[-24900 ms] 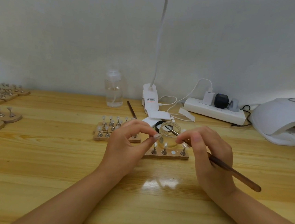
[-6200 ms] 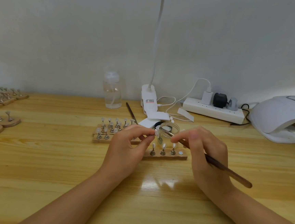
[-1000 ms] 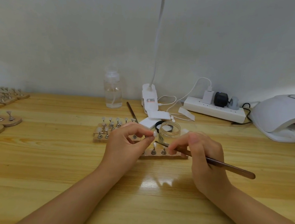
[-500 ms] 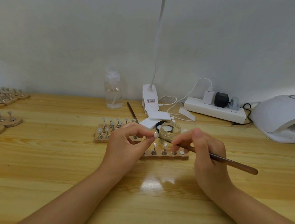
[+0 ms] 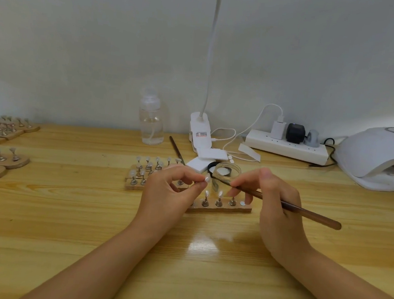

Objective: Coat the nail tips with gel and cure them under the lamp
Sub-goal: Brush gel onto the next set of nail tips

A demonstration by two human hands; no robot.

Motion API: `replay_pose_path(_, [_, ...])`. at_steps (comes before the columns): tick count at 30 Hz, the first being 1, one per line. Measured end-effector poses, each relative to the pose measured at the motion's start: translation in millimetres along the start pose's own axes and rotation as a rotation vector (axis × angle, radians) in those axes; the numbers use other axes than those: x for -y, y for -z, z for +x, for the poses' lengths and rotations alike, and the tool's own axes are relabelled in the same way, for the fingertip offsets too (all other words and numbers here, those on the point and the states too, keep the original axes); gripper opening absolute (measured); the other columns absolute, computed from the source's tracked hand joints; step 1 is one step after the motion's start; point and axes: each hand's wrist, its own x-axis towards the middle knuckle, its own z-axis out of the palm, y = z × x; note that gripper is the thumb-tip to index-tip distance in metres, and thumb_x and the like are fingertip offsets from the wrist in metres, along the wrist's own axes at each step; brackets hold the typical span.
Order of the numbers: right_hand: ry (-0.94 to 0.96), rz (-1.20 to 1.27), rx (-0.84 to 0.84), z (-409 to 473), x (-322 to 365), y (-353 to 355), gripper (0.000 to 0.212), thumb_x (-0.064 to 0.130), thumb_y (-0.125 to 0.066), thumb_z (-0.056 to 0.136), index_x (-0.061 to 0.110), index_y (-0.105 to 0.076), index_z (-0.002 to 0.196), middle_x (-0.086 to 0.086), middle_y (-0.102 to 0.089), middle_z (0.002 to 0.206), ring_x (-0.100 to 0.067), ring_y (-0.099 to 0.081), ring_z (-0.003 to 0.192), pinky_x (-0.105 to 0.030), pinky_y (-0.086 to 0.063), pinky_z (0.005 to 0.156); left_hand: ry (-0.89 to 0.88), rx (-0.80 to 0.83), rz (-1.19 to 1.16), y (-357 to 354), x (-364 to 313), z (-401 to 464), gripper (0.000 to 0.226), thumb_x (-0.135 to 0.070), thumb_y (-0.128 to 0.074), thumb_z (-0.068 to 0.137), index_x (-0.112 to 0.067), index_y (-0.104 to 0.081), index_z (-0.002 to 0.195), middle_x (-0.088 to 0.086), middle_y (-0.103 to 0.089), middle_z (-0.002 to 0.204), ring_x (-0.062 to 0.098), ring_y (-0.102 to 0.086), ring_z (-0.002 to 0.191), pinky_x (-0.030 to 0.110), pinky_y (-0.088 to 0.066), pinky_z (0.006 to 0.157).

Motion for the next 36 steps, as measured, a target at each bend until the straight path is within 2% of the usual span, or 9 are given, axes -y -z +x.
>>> replay_pose_path(4, [-0.077,-0.019,0.017,1.3,1.1,-0.5,0.039,0.028,-0.031,0.092,0.019,-0.065,0.074,0.001,-0.067,0.074,0.001,-0.057,0.062,-0.011,-0.043,0.058,0.023,0.001,-0.003,0.1,-2.0,0.3,0.028,-0.005,-0.073,0.072,-0.031,-0.068,0.066,-0.009,-0.068,0.075,0.002,-0.059,0.064,0.026,-0.052,0.055])
replay_pose_path(10, [-0.111,0.004,0.011,0.9,1.6,-2.2,0.041,0.031,-0.032,0.091,0.017,-0.067,0.074,-0.001,-0.069,0.070,-0.007,-0.054,0.057,-0.014,-0.044,0.057,0.046,0.000,0.004,0.3,-2.0,0.2,0.027,-0.007,-0.073,0.073,-0.033,-0.067,0.066,-0.007,-0.068,0.072,0.000,-0.057,0.054,0.029,-0.053,0.055])
replay_pose_path(13, [-0.101,0.036,0.039,0.4,2.3,-2.3,0.041,0.036,-0.038,0.092,0.015,-0.067,0.073,-0.003,-0.069,0.069,-0.004,-0.053,0.055,-0.014,-0.043,0.056,0.047,0.002,0.025,0.4,-1.3,0.2,0.027,-0.008,-0.073,0.073,-0.033,-0.066,0.067,-0.008,-0.067,0.073,-0.003,-0.055,0.056,0.029,-0.052,0.057])
replay_pose_path(16, [-0.079,0.054,0.063,-0.8,2.3,-2.0,0.047,0.044,-0.033,0.086,0.016,-0.067,0.070,-0.005,-0.068,0.066,-0.004,-0.052,0.053,-0.018,-0.043,0.054,0.048,0.007,0.024,0.4,-1.0,0.5,0.027,-0.007,-0.072,0.074,-0.032,-0.066,0.068,-0.007,-0.067,0.074,-0.004,-0.053,0.054,0.030,-0.052,0.057])
replay_pose_path(19, [-0.041,0.078,0.029,-0.8,1.7,-1.1,0.046,0.041,-0.032,0.086,0.015,-0.066,0.069,-0.007,-0.067,0.065,-0.004,-0.056,0.055,-0.018,-0.043,0.053,0.039,0.014,0.021,-0.1,-0.9,1.0,0.026,-0.005,-0.072,0.073,-0.031,-0.067,0.069,-0.006,-0.067,0.075,-0.005,-0.053,0.055,0.031,-0.051,0.057])
replay_pose_path(25, [-0.081,-0.037,0.033,1.6,1.6,-1.0,0.035,0.036,-0.038,0.091,0.021,-0.066,0.074,0.003,-0.067,0.073,-0.005,-0.054,0.058,-0.015,-0.044,0.057,0.029,0.022,0.013,-0.1,0.2,1.4,0.026,-0.006,-0.072,0.073,-0.031,-0.067,0.068,-0.006,-0.067,0.076,-0.001,-0.056,0.060,0.027,-0.051,0.055])
replay_pose_path(28, [-0.078,0.007,0.056,0.0,2.1,-2.1,0.040,0.041,-0.036,0.087,0.018,-0.067,0.073,0.001,-0.068,0.071,0.000,-0.056,0.059,-0.015,-0.045,0.057,0.043,0.017,0.021,0.1,0.4,1.9,0.027,-0.007,-0.073,0.073,-0.033,-0.065,0.068,-0.006,-0.067,0.074,-0.003,-0.054,0.054,0.030,-0.052,0.057])
replay_pose_path(32, [-0.065,0.079,0.072,-1.4,2.5,-2.7,0.044,0.042,-0.034,0.086,0.017,-0.067,0.068,-0.006,-0.068,0.065,-0.003,-0.051,0.052,-0.017,-0.043,0.054,0.044,0.018,0.010,0.3,0.4,1.7,0.028,-0.006,-0.073,0.073,-0.032,-0.065,0.068,-0.004,-0.065,0.071,-0.004,-0.051,0.048,0.024,-0.050,0.052])
replay_pose_path(36, [-0.018,0.067,0.009,-0.3,1.1,-0.7,0.044,0.038,-0.032,0.086,0.014,-0.065,0.070,-0.006,-0.067,0.068,-0.002,-0.056,0.057,-0.015,-0.043,0.056,0.054,0.018,0.009,0.5,1.0,1.6,0.026,-0.009,-0.073,0.073,-0.033,-0.065,0.068,-0.007,-0.065,0.068,-0.003,-0.053,0.052,0.029,-0.053,0.055])
